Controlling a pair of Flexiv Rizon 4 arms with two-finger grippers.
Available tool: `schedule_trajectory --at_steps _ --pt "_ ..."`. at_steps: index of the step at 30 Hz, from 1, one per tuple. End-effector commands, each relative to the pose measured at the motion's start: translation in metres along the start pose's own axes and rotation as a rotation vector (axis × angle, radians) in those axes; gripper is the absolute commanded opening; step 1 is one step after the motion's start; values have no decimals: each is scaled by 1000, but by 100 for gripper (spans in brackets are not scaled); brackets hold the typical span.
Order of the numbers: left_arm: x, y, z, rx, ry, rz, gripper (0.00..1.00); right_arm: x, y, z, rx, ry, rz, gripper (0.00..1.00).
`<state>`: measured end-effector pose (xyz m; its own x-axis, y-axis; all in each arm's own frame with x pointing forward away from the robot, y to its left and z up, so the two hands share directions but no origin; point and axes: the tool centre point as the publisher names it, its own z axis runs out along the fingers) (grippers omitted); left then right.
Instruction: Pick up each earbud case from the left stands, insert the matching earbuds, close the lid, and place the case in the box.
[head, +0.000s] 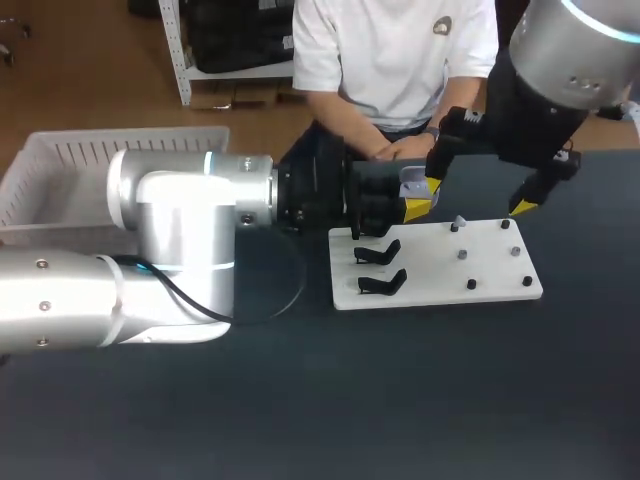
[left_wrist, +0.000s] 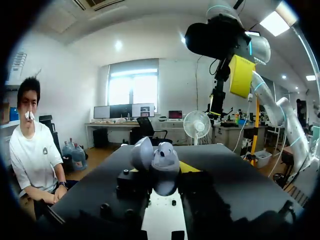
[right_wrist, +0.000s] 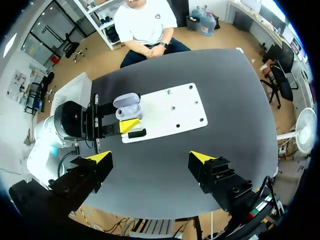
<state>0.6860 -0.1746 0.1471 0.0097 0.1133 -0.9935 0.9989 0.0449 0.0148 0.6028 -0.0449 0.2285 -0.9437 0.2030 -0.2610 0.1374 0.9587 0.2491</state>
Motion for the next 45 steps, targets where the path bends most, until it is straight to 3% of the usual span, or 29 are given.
schedule_trajectory --at_steps 1,11,22,28,35,45 --pt "2 -1 0 -6 -8 5 0 -5 -18 16 -71 -35 -9 100" --pt "2 -1 0 -6 -8 5 0 -34 -44 44 -67 -39 -33 100" --pt "2 -1 0 -6 -8 5 0 -78 -78 103 -32 1 -8 100" --pt "2 -1 0 -6 -8 5 0 -95 -81 139 -18 41 -2 100" --pt "2 -1 0 -6 -8 5 0 -108 -73 166 -57 105 -20 100" --pt "2 -1 0 -6 -8 5 0 -108 -64 199 -40 155 -48 100"
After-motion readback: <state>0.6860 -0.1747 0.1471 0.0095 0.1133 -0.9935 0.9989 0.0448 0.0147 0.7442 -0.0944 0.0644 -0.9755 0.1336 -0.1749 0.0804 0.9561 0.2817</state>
